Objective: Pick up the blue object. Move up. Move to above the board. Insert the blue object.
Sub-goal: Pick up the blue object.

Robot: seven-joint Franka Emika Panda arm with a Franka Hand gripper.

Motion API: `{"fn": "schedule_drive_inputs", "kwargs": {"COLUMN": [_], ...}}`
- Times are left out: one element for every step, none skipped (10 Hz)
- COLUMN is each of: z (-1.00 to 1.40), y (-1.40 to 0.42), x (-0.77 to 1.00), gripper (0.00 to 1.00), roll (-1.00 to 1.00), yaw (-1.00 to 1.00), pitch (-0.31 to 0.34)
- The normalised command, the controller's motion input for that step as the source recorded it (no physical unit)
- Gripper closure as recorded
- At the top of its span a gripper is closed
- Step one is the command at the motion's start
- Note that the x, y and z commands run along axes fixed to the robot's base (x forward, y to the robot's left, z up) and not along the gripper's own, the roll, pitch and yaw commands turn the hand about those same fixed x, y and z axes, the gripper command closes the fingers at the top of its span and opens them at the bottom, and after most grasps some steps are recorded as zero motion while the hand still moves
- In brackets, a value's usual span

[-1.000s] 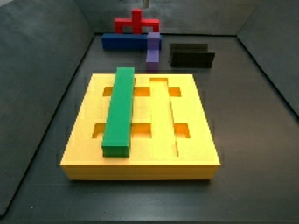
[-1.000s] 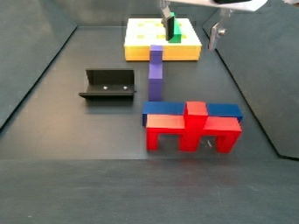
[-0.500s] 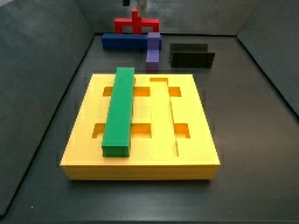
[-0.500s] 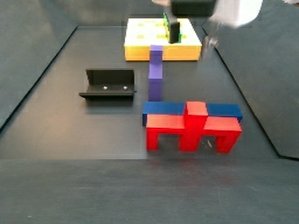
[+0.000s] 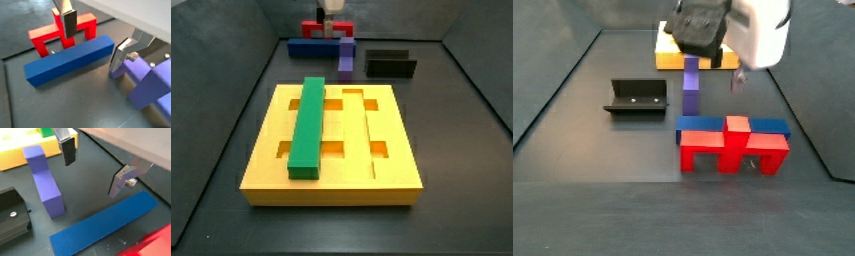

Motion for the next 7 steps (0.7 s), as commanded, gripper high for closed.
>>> {"fn": "schedule_drive_inputs", "kwargs": {"z": [-0.36,-0.22,-0.13,-0.15,-0.20,-0.18,-0.21], "y": [0.15,0.23,0.26,0.29,0.34,0.28,0.08], "x": [-0.08,-0.26,-0.34,-0.38,-0.46,0.00,0.05], "gripper": [0.00,0.00,0.00,0.00,0.00,0.00,0.00], "roll": [-0.31,-0.40,-0.41,-0.36,-0.31,-0.15,0.00], "yaw": [-0.54,-0.36,-0.29,-0.30,-0.27,-0.23,-0.24], "pitch": [-0.196,-0.227,-0.216,-0.181,-0.203,-0.106,-0.043]}}
